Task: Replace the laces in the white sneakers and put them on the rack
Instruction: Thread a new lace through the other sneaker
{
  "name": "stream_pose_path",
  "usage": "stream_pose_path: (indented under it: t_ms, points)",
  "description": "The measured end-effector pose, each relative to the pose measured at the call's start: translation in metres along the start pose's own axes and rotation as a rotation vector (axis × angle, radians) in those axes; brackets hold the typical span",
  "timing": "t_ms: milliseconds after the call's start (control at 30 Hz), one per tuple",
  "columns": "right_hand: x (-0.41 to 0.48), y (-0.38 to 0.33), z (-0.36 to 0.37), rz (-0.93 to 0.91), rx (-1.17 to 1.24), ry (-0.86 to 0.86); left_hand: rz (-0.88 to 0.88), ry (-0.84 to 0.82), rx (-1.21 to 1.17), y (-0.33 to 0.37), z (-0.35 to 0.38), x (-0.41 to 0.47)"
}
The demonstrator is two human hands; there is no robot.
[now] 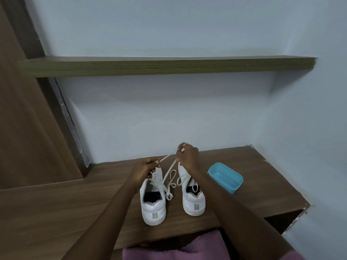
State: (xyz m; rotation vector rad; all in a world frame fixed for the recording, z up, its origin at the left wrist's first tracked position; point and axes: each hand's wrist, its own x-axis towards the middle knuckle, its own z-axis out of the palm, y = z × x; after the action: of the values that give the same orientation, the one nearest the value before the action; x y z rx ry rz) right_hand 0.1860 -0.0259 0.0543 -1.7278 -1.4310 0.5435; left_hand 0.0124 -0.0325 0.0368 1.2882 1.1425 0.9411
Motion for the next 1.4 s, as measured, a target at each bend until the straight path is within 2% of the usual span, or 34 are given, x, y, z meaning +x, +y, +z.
stream_pose_path:
  t_ms: [133, 267, 400, 467, 567, 733, 867, 967, 1100, 1167, 1267, 1400]
  points:
    - [0.015, 0.003, -0.022, -0.019, -0.078, 0.12, 0.099, 0.095, 0.312, -0.005, -0.011, 0.003]
    - [0.03, 0.004, -0.047, -0.026, -0.043, 0.27, 0.1, 0.171, 0.375, -0.014, -0.025, 0.007]
    - [0.048, 0.012, -0.077, 0.052, 0.039, 0.398, 0.112, 0.246, 0.477, -0.021, -0.037, 0.007]
    - [0.057, 0.018, -0.089, 0.163, 0.177, 0.435, 0.104, 0.256, 0.503, -0.024, -0.039, 0.008]
    - [0.06, 0.021, -0.101, 0.331, 0.526, 0.497, 0.086, 0.158, 0.467, -0.028, -0.032, 0.009]
    - [0.062, 0.005, -0.104, 0.28, 0.881, 0.574, 0.085, 0.03, 0.213, -0.012, 0.021, 0.008]
    - [0.067, -0.014, -0.099, 0.248, 0.834, 0.443, 0.029, -0.051, -0.041, 0.013, 0.049, 0.015]
    - [0.064, -0.021, -0.09, 0.223, 0.781, 0.25, 0.006, -0.015, 0.154, 0.014, 0.039, 0.028]
    - [0.061, -0.017, -0.065, 0.216, 0.613, 0.026, -0.111, 0.167, 0.311, -0.015, -0.001, 0.042]
    - [0.061, -0.009, -0.045, 0.232, 0.602, -0.086, -0.154, 0.219, 0.441, -0.034, -0.017, 0.046]
    - [0.063, -0.001, -0.015, 0.238, 0.45, -0.201, -0.179, 0.199, 0.694, -0.052, -0.023, 0.045]
    - [0.058, 0.002, 0.02, 0.167, 0.327, -0.27, -0.21, 0.139, 0.73, -0.064, -0.015, 0.053]
